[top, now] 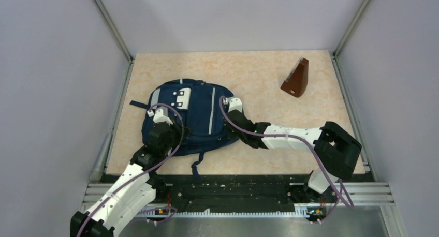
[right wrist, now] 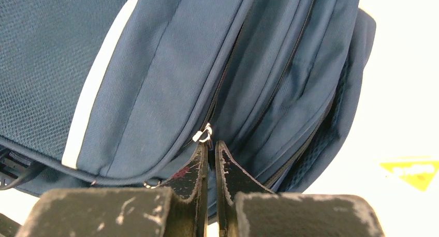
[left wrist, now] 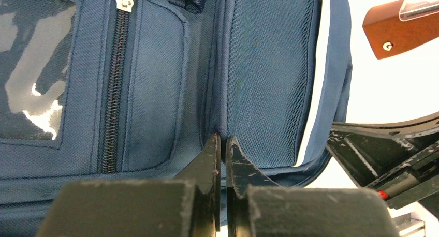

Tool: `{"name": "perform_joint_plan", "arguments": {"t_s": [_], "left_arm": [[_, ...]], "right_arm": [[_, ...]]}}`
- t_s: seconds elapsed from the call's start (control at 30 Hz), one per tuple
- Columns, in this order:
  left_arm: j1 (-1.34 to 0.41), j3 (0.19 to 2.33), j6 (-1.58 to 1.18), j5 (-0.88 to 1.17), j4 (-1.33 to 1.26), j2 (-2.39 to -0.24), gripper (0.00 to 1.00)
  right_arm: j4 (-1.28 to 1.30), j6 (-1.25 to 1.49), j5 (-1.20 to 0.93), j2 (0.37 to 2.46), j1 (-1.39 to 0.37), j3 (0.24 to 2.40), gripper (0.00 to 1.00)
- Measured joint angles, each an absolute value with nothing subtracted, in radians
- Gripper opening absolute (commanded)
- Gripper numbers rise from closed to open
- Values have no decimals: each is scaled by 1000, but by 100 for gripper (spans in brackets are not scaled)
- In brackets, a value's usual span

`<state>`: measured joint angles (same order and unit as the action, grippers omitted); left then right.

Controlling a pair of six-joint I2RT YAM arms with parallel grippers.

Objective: Pack the student bag
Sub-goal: Zip the student bag at the center of the board.

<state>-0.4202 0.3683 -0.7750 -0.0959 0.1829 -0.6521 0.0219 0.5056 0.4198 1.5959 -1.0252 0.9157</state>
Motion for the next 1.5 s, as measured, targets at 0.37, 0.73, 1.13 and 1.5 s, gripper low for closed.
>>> {"name": "perform_joint_plan", "arguments": {"t_s": [0.37, 0.73, 1.13, 1.5], "left_arm": [[-410, 371, -776, -145, 260, -589, 0], [-405, 439, -717, -202, 397, -528, 52], [-435, 657, -544, -72, 294, -755, 75], [-564, 657, -578, 94, 113, -1008, 74]], "right_arm": [[73, 313, 269, 1660, -911, 1055, 0], [60, 231, 157, 1716, -855, 1114, 0], [64, 209, 111, 1715, -819, 1114, 0], [63, 213, 81, 1715, -807, 1113, 0]]}}
